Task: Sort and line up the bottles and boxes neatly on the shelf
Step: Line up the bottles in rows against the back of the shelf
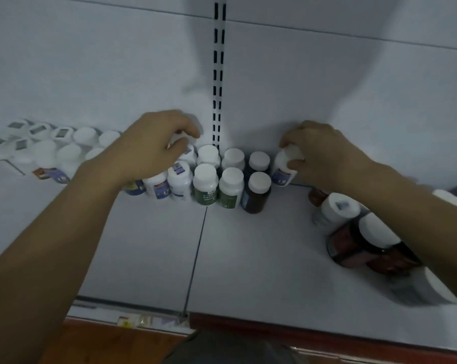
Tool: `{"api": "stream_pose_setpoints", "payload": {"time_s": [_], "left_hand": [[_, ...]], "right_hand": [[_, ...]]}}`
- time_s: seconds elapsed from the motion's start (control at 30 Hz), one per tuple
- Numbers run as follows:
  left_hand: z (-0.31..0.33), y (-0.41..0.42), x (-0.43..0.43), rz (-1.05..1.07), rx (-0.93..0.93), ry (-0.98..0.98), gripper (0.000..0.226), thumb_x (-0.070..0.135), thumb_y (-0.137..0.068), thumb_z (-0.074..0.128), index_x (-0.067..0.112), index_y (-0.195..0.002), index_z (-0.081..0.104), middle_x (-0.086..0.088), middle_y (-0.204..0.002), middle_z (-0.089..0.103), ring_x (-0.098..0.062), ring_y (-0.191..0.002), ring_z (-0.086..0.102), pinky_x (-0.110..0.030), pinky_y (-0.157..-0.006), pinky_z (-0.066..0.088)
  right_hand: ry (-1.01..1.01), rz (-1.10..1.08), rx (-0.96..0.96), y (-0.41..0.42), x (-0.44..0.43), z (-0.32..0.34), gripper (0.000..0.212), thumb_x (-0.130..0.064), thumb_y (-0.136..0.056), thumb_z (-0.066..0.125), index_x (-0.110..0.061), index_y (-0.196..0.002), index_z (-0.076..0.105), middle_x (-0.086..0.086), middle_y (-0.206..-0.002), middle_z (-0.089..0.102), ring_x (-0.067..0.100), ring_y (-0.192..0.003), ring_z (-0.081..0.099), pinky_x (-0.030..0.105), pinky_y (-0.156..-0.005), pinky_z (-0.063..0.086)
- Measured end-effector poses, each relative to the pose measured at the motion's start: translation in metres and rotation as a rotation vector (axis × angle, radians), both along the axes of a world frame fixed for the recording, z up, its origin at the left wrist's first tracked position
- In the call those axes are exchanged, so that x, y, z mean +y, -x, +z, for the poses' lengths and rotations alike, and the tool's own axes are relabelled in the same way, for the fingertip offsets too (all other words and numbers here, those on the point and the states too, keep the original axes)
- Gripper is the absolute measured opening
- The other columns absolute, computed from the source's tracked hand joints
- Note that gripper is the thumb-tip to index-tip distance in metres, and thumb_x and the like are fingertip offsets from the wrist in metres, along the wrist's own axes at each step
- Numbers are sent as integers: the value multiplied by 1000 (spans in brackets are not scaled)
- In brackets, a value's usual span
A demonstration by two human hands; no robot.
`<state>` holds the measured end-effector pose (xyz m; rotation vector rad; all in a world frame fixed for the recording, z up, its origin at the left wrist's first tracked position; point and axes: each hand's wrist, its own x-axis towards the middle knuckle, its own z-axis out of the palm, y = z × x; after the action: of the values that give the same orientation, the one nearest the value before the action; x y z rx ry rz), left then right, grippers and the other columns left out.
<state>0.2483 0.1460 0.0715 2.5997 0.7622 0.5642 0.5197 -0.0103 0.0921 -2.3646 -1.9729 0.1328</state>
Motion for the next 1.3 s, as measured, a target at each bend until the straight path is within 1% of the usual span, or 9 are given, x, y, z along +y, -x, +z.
{"api": "stream_pose_setpoints", "payload": {"time_s": [0.2,0.33,0.4,0.57,0.67,0.77,0.93,1.13,1.3], "left_hand": [[-6,-17,-17,-134,35,-55,22,24,-97,65,19,-118,71,3,-111,66,-15,-97,62,-46,-85,53],[-1,-25,-29,-142,-87,124,47,39,-92,72,25,-136,59,12,-122,65,-6,-102,62,-29,-87,52],[2,-27,-39,-174,-134,190,59,44,-87,77,29,-140,54,15,-123,65,-5,-105,62,-22,-86,50],[-3,3,-34,-25,-212,146,55,41,-88,76,30,-137,54,20,-110,66,-4,-100,63,-27,-83,52],[-8,27,-30,80,-319,227,60,39,-92,72,35,-144,44,16,-115,67,-6,-101,64,-24,-78,51],[-13,35,-33,115,-345,249,71,31,-92,71,45,-150,32,15,-116,65,-5,-99,62,-21,-74,47],[-24,38,-36,109,-445,311,72,21,-96,69,41,-152,28,11,-121,66,-11,-104,64,-28,-80,51],[-35,23,-42,80,-428,216,65,16,-89,75,27,-145,43,16,-125,58,-3,-104,60,-16,-82,48],[-46,6,-44,21,-183,29,70,28,-82,83,26,-142,48,6,-136,58,-16,-120,54,-43,-99,48]], "right_hand": [[-293,39,-27,10,-23,32,36,-18,-88,70,-18,-124,68,10,-115,58,31,-83,63,41,-85,52],[-411,145,144,35,-21,43,31,-21,-87,72,-21,-118,70,-2,-99,56,0,-71,52,14,-77,40],[-467,183,237,53,-14,38,30,-25,-87,73,-22,-117,69,-6,-98,60,-3,-71,56,6,-73,38],[-510,39,480,76,11,8,36,-25,-98,65,-22,-133,57,-1,-115,61,9,-85,67,23,-79,55],[-358,57,305,84,30,-25,34,-35,-100,59,-22,-131,59,3,-119,59,22,-101,61,40,-88,52],[-147,191,59,99,41,-53,43,-47,-95,61,-30,-134,56,1,-122,60,28,-114,48,43,-90,39],[-218,210,-42,101,41,-63,40,-49,-94,60,-30,-129,62,-1,-115,68,28,-113,45,44,-90,27],[-256,186,-109,83,26,-65,39,-42,-91,64,-29,-127,65,-1,-111,69,27,-110,48,41,-87,25],[-272,186,-105,77,18,-64,39,-39,-92,65,-30,-130,65,1,-108,70,30,-108,50,44,-88,31]]}}
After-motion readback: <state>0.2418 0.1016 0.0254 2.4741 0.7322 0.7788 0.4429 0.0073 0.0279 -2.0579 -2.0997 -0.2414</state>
